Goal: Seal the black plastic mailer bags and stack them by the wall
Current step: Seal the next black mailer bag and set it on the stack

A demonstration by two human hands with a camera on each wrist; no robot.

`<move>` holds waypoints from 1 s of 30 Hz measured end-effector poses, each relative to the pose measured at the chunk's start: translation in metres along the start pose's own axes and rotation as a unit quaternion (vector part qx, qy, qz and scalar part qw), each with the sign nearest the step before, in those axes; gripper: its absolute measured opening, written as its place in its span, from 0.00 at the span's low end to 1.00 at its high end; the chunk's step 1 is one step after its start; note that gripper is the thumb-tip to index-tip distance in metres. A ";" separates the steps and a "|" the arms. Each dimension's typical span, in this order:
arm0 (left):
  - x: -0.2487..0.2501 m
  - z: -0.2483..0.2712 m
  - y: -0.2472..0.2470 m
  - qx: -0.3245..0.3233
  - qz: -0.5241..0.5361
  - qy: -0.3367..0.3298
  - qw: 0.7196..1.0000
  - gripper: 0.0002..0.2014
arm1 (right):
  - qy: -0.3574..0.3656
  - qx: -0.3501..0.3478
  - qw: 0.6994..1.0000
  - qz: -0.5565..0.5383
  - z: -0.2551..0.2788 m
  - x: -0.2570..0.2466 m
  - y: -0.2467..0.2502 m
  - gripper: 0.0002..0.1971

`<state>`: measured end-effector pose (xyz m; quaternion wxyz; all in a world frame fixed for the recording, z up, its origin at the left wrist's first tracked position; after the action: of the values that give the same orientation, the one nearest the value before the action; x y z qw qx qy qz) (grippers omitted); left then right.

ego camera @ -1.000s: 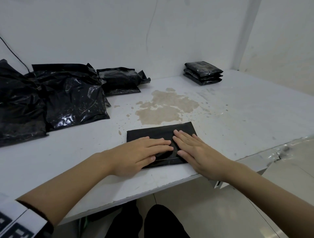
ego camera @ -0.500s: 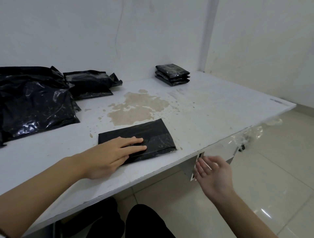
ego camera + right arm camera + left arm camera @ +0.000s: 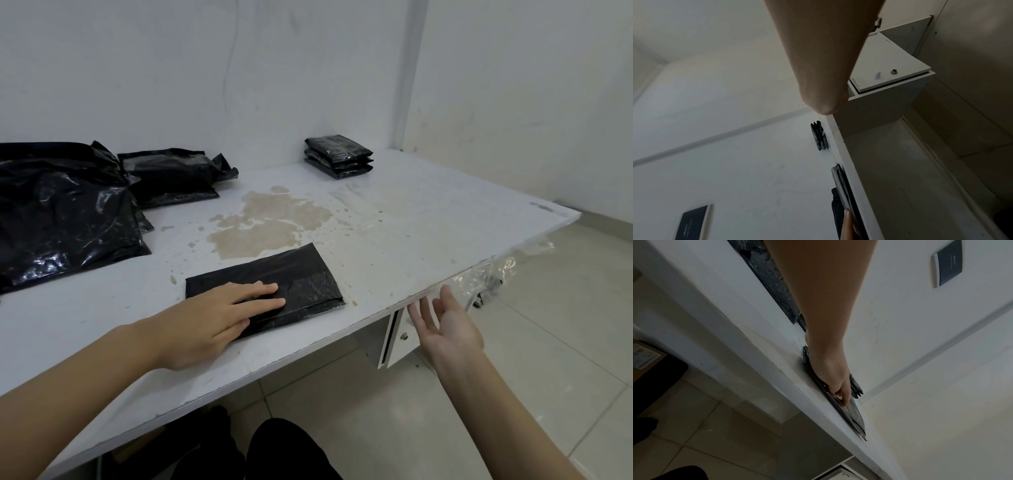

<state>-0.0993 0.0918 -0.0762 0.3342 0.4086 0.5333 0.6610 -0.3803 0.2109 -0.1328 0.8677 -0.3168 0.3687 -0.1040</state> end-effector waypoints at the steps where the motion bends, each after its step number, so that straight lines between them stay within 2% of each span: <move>1: 0.000 0.000 0.000 0.000 -0.001 0.000 1.000 0.24 | 0.010 0.010 1.000 0.013 0.001 -0.002 0.000 0.16; 5: 0.002 0.001 0.001 0.001 -0.003 -0.001 1.000 0.24 | 0.045 0.056 0.993 0.094 0.004 -0.007 0.000 0.11; 9: 0.004 0.001 0.002 0.003 -0.001 0.002 1.000 0.24 | 0.097 0.059 0.983 0.142 0.007 -0.010 -0.013 0.05; 13: 0.006 0.001 0.004 0.013 -0.009 0.011 1.000 0.24 | 0.154 -0.007 0.978 0.139 0.013 -0.021 -0.040 0.04; 17: 0.010 0.000 0.006 0.020 -0.029 0.018 0.999 0.25 | 0.149 -0.106 0.976 0.121 0.013 -0.030 -0.074 0.02; 20: 0.012 -0.001 0.006 0.013 -0.029 0.023 0.999 0.25 | 0.146 -0.160 0.966 0.142 0.013 -0.033 -0.100 0.10; 22: 0.011 -0.001 0.006 0.010 -0.022 0.025 0.999 0.26 | 0.143 -0.176 0.962 0.155 0.014 -0.036 -0.115 0.13; 26: 0.014 -0.002 0.007 0.017 -0.014 0.020 1.000 0.26 | 0.155 -0.182 0.954 0.178 0.015 -0.047 -0.138 0.04; 30: 0.019 -0.003 0.009 0.023 -0.030 0.016 0.999 0.27 | 0.170 -0.189 0.943 0.214 0.016 -0.055 -0.155 0.03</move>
<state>-0.1099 0.1051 -0.0638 0.3361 0.3896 0.5660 0.6442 -0.3993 0.1208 0.0046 0.7185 -0.3661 0.5824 0.1028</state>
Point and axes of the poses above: each hand's wrist, its own z-axis away from the middle knuckle, its own y-axis out of the back of the hand, x = y × z, the point moved 3 cm from there along -z, towards the middle knuckle, and after that the axes turned 1 degree about -z, right-handed, at the moved point
